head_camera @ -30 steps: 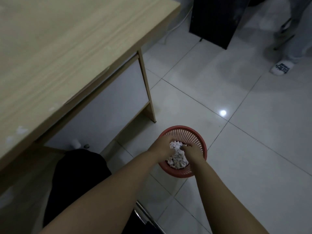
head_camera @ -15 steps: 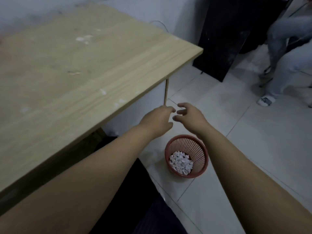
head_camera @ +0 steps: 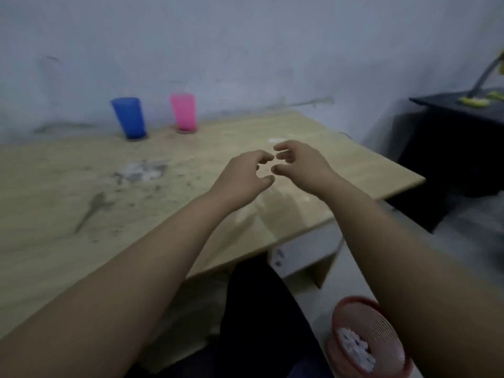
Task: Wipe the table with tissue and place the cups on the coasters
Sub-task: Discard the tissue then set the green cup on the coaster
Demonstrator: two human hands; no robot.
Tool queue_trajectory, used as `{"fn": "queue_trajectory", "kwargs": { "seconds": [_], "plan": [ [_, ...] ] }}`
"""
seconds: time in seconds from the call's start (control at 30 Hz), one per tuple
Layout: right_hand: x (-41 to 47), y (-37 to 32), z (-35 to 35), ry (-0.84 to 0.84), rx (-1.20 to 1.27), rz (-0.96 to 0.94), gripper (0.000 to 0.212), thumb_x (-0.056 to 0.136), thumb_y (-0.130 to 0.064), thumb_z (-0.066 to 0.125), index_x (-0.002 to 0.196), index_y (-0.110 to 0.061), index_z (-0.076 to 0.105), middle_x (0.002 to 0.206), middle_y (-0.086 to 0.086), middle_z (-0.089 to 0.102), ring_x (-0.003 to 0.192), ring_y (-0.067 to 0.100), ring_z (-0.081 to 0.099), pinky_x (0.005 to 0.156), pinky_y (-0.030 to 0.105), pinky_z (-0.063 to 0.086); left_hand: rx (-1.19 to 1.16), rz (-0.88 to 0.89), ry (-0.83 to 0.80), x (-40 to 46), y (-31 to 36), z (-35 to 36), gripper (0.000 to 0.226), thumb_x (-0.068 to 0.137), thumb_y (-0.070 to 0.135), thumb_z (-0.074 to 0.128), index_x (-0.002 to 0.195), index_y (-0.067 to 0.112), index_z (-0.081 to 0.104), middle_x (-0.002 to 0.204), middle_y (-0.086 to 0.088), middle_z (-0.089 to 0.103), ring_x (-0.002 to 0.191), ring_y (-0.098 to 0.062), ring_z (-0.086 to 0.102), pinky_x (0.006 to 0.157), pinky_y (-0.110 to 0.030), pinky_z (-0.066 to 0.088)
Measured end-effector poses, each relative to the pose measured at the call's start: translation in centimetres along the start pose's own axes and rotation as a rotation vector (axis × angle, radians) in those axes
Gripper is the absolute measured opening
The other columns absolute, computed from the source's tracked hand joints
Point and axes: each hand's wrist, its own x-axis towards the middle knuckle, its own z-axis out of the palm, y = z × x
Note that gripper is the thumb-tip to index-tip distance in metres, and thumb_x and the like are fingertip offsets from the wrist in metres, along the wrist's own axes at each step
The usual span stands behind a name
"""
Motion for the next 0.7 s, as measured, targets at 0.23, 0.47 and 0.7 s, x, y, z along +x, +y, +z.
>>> {"fn": "queue_trajectory", "kwargs": {
  "seconds": [0.23,0.47,0.7],
  "plan": [
    [3.4,-11.3,13.3,-0.297,0.037,-0.265,0.047,0.080,-0.015,0.068,0.125,-0.018,0.054,0.121,0.005,0.060,0.103,0.011,0.054,0.081,0.021,0.040,0.225,-0.251,0.275,-7.5,-10.0,-13.0,0.042,0.085,0.020,0.064,0.126,0.018,0.055,0.129,-0.001,0.057,0.116,-0.016,0.053,0.091,-0.023,0.037],
    [2.9,-20.3,26.3,-0.560,0.033,-0.491,0.045,0.082,-0.021,0.067,0.125,-0.021,0.054,0.125,0.001,0.059,0.114,0.013,0.054,0.090,0.026,0.042,0.452,-0.482,0.483,-17.5,-17.5,-22.0,0.043,0.085,0.018,0.062,0.127,0.015,0.054,0.130,-0.003,0.056,0.121,-0.020,0.050,0.099,-0.035,0.039],
    [0.9,-26.5,35.0,-0.687,0.100,-0.633,0.044,0.082,-0.016,0.066,0.125,-0.017,0.055,0.124,0.002,0.061,0.113,0.010,0.054,0.086,0.016,0.035,0.471,-0.672,0.662,-25.2,-22.0,-25.7,0.042,0.084,0.022,0.065,0.125,0.016,0.056,0.126,-0.003,0.058,0.118,-0.020,0.052,0.098,-0.032,0.038]
  ]
}}
